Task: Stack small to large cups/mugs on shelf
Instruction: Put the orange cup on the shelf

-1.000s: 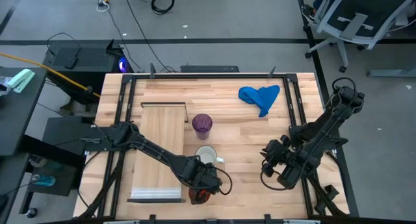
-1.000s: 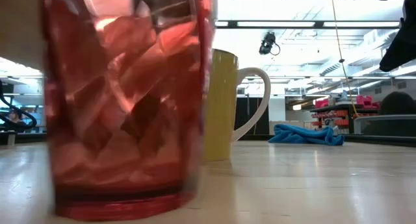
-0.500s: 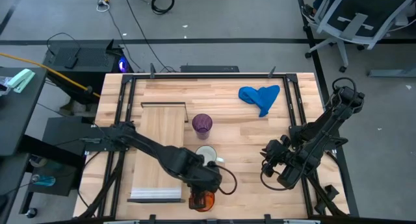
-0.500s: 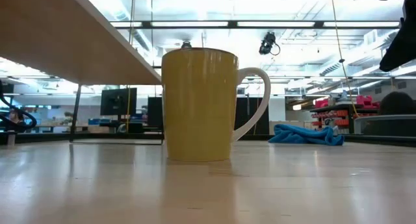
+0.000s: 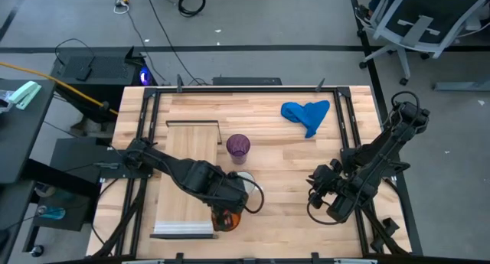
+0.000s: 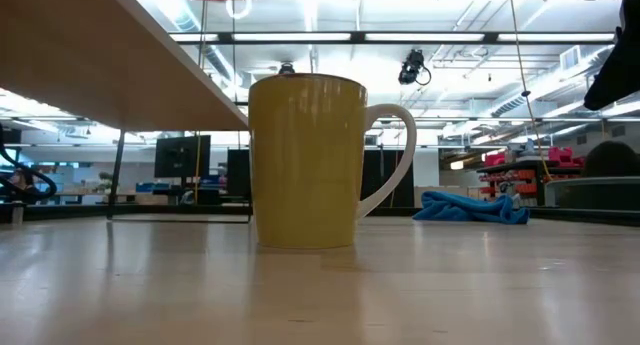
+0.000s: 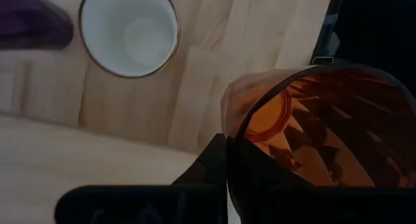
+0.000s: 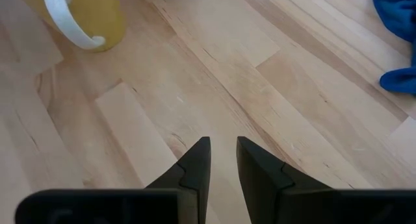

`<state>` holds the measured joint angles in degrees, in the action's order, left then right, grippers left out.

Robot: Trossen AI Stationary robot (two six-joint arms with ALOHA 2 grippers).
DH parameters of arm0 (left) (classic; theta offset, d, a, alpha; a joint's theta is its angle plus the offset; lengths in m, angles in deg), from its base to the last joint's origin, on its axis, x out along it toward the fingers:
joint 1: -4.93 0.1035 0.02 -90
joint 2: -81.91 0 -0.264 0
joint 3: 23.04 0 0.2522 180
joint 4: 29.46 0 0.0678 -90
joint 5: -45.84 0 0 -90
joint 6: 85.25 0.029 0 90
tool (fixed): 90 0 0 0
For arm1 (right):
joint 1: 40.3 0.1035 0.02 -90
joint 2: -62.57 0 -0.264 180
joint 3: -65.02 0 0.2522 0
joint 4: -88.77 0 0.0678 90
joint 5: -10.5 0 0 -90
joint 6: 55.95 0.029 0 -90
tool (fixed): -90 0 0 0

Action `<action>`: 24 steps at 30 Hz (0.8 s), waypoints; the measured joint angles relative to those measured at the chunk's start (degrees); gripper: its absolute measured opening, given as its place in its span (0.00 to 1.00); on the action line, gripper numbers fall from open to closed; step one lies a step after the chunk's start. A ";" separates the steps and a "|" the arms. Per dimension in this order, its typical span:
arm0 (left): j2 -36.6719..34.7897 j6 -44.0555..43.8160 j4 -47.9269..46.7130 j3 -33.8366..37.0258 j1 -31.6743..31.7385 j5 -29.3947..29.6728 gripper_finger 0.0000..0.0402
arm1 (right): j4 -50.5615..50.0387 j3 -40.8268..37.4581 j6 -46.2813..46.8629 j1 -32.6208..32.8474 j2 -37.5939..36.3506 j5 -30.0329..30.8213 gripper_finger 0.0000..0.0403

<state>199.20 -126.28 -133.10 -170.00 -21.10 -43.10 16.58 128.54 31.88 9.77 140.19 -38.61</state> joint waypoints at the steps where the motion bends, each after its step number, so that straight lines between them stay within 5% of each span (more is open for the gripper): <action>1: -0.35 -0.17 -0.26 -0.02 0.13 0.03 0.03 | 0.05 0.00 0.00 0.00 0.00 0.00 0.21; 10: -6.21 -3.53 -0.13 -1.05 1.13 1.10 0.03 | 0.08 0.00 -0.44 0.00 0.00 0.00 0.21; 17: -13.17 -10.23 -0.16 -1.08 0.50 7.40 0.03 | 0.07 0.00 -0.44 0.00 0.00 0.00 0.21; 24: -18.02 -17.07 -0.09 4.09 -1.99 9.40 0.03 | 0.08 0.00 -0.59 0.00 0.00 0.00 0.21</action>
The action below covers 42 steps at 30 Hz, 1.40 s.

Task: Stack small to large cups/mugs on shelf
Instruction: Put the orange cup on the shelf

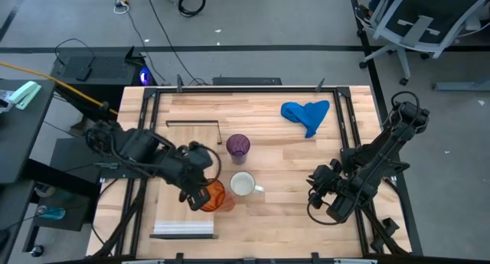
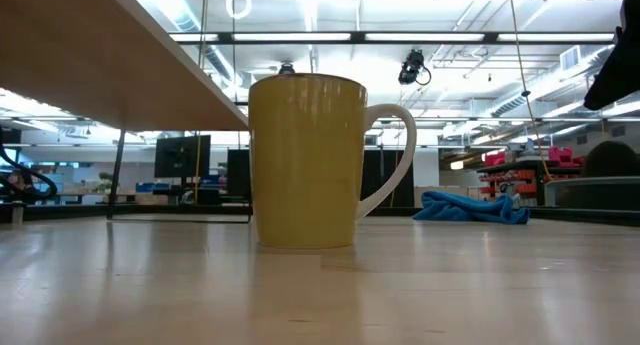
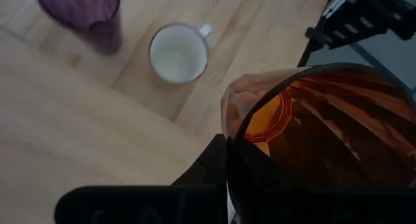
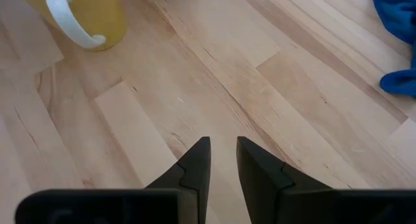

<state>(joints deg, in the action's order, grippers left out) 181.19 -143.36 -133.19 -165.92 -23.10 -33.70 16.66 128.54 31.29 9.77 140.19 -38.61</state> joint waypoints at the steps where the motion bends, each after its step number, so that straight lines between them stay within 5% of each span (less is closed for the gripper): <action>1: -0.65 -1.11 -0.02 1.46 -0.36 0.00 0.03 | 0.00 0.00 0.00 0.00 0.00 0.00 0.21; 21: -14.79 -29.52 -0.09 28.17 -9.30 -7.70 0.03 | -0.02 0.00 0.04 0.00 0.00 0.26 0.21; 42: -13.65 -26.76 -0.01 31.18 -11.17 -3.91 0.03 | 0.00 0.00 0.04 0.00 0.00 2.18 0.21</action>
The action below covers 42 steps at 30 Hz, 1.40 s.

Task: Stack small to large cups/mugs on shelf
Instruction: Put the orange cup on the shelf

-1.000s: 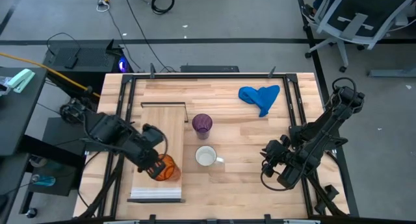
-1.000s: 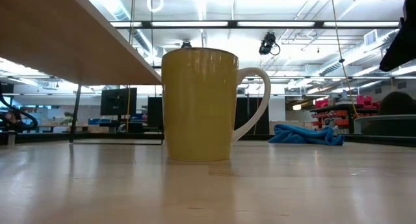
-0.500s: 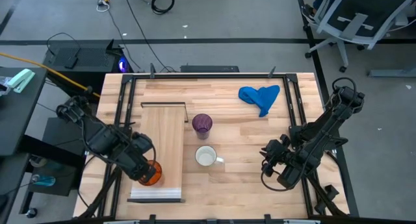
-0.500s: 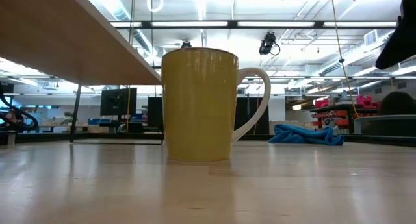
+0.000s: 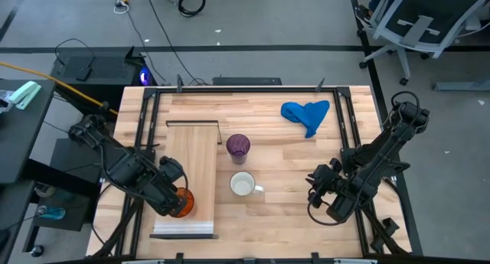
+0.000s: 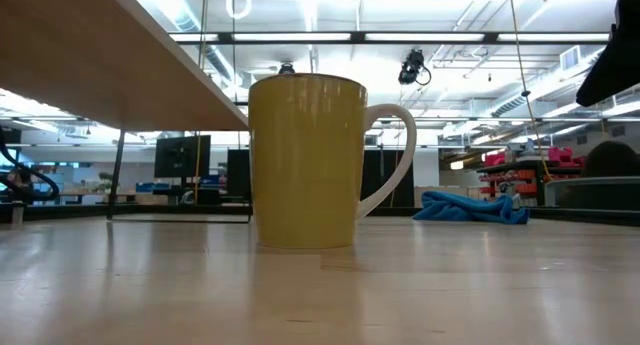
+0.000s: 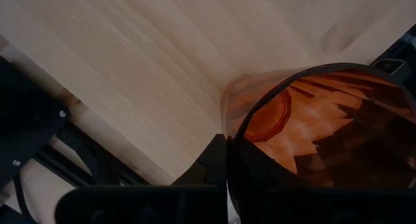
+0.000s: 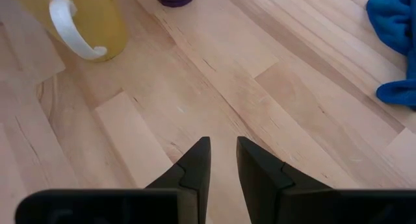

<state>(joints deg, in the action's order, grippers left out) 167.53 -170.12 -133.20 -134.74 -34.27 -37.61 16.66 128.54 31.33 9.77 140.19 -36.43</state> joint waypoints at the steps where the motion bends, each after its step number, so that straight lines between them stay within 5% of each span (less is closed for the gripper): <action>1: 0.33 0.36 0.01 0.01 0.00 -0.10 0.03 | 0.00 0.00 0.00 -0.01 0.00 0.00 0.21; 32: 1.70 1.47 -0.03 -0.01 -0.24 -1.28 0.03 | 0.26 0.00 0.00 -0.02 0.00 0.00 0.21; 42: 1.70 1.52 -0.01 -0.01 -0.24 -1.90 0.14 | 0.41 0.00 0.00 -0.02 0.00 0.00 0.21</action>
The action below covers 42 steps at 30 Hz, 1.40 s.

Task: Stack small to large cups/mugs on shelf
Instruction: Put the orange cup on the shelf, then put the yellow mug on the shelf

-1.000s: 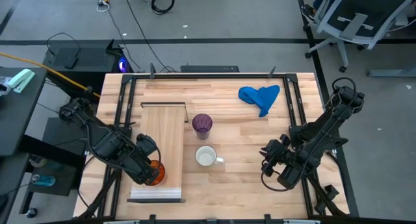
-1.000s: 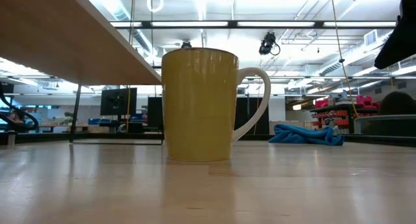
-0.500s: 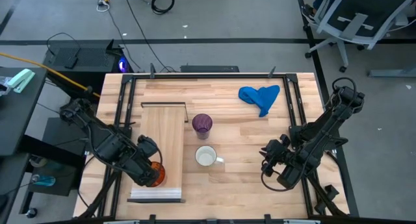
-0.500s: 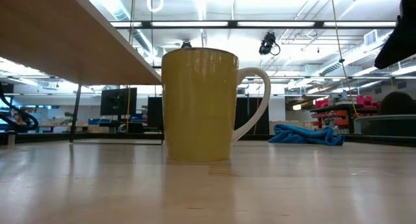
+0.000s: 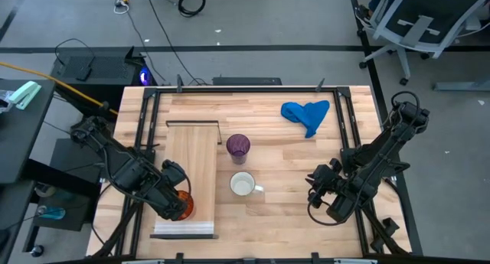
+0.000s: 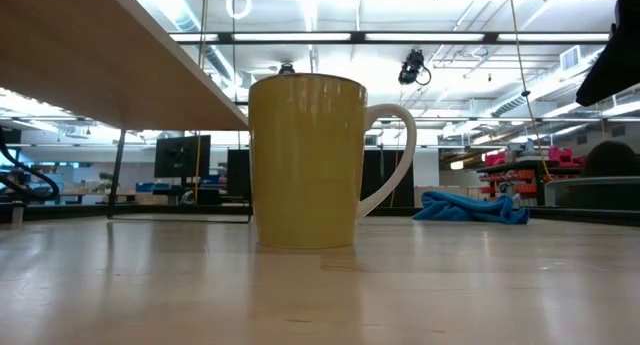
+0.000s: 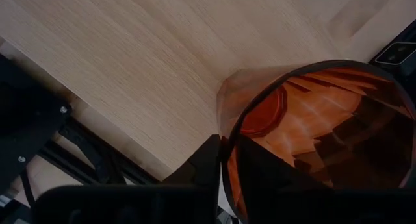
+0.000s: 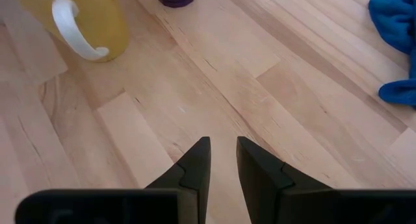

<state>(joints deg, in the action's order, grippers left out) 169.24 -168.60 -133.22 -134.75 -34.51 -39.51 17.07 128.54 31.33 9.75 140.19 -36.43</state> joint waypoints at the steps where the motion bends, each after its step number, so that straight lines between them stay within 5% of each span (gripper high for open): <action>1: 0.00 0.02 0.00 0.00 0.00 -0.01 0.15 | 0.03 0.00 0.00 0.00 0.00 0.00 0.21; 20: -2.35 -1.95 0.00 0.00 -0.08 -1.90 0.30 | 0.49 0.00 0.14 0.01 0.00 0.00 0.21; 42: -9.87 1.43 3.66 -0.02 -0.72 4.88 0.37 | 0.49 0.00 0.15 0.01 0.00 0.00 0.21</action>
<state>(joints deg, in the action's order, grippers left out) 159.36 -167.17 -129.56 -134.77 -35.23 -34.63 17.56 128.54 31.49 9.75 140.19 -36.43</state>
